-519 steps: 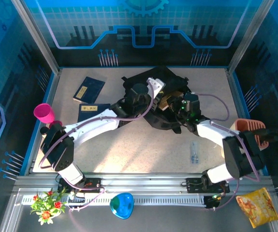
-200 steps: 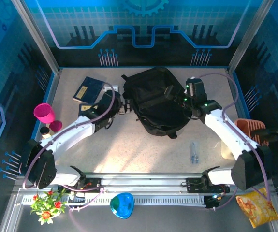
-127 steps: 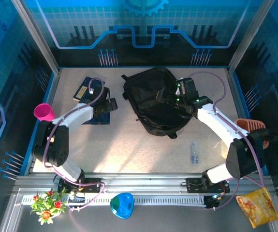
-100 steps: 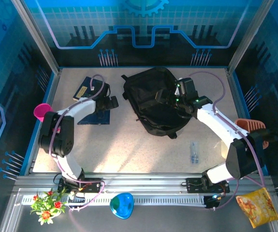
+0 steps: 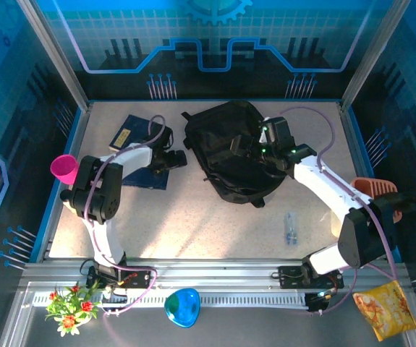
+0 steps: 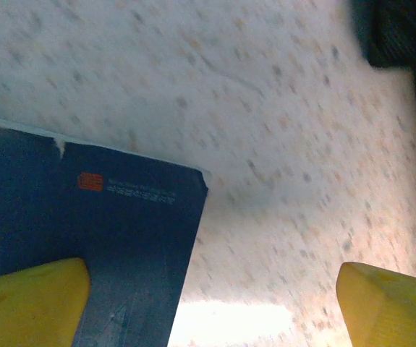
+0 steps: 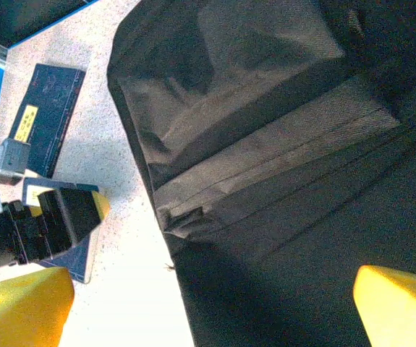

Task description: Pack books, pencil case, and school supplies into a backpack

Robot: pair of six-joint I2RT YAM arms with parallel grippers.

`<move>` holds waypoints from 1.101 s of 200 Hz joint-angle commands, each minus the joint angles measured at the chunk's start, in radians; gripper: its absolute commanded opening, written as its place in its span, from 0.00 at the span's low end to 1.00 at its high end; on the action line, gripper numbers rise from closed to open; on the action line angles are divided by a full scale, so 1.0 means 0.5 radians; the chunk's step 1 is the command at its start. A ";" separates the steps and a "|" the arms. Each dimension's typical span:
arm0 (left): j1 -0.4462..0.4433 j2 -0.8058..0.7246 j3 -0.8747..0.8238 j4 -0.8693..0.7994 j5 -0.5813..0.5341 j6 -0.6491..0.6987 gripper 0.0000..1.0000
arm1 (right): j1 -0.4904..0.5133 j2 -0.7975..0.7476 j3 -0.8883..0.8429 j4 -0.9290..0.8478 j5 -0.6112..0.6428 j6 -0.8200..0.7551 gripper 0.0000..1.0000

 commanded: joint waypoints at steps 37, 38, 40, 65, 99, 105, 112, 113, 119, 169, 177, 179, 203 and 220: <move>-0.463 -0.330 -0.468 -0.099 0.351 -0.387 0.88 | 0.098 0.059 0.078 -0.043 0.035 -0.068 1.00; -0.471 -0.335 -0.475 -0.092 0.358 -0.395 0.88 | 0.100 0.061 0.079 -0.043 0.035 -0.068 1.00; -0.489 -0.348 -0.483 -0.077 0.374 -0.411 0.87 | 0.104 0.068 0.081 -0.042 0.035 -0.067 1.00; -0.633 -0.477 -0.555 0.056 0.429 -0.598 0.87 | 0.150 0.147 0.129 -0.048 0.044 -0.079 1.00; -0.620 -0.672 -0.507 0.006 0.308 -0.601 0.89 | 0.240 0.245 0.241 -0.099 0.035 -0.141 0.99; -0.608 -0.712 -0.497 -0.036 0.257 -0.594 0.90 | 0.262 0.261 0.266 -0.108 0.035 -0.168 0.98; -0.581 -0.757 -0.500 -0.080 0.204 -0.597 0.92 | 0.294 0.280 0.294 -0.123 0.028 -0.202 0.97; -0.578 -0.763 -0.501 -0.082 0.197 -0.599 0.92 | 0.298 0.286 0.298 -0.126 0.027 -0.205 0.97; -0.545 -0.800 -0.518 -0.113 0.158 -0.613 0.92 | 0.326 0.308 0.328 -0.145 0.030 -0.232 0.96; -0.090 -1.160 -0.874 -0.134 0.137 -0.771 0.90 | 0.631 0.660 0.639 -0.317 0.010 -0.428 0.86; -0.038 -1.214 -0.926 -0.135 0.128 -0.787 0.88 | 0.674 0.731 0.696 -0.345 -0.001 -0.446 0.84; -0.025 -1.226 -0.940 -0.136 0.125 -0.791 0.88 | 0.685 0.752 0.706 -0.350 -0.002 -0.453 0.83; 0.076 -1.329 -1.071 -0.111 0.131 -0.820 0.86 | 0.774 0.959 0.856 -0.423 -0.018 -0.480 0.75; 0.106 -1.342 -1.142 -0.084 0.168 -0.839 0.83 | 0.812 1.086 0.946 -0.475 -0.022 -0.493 0.68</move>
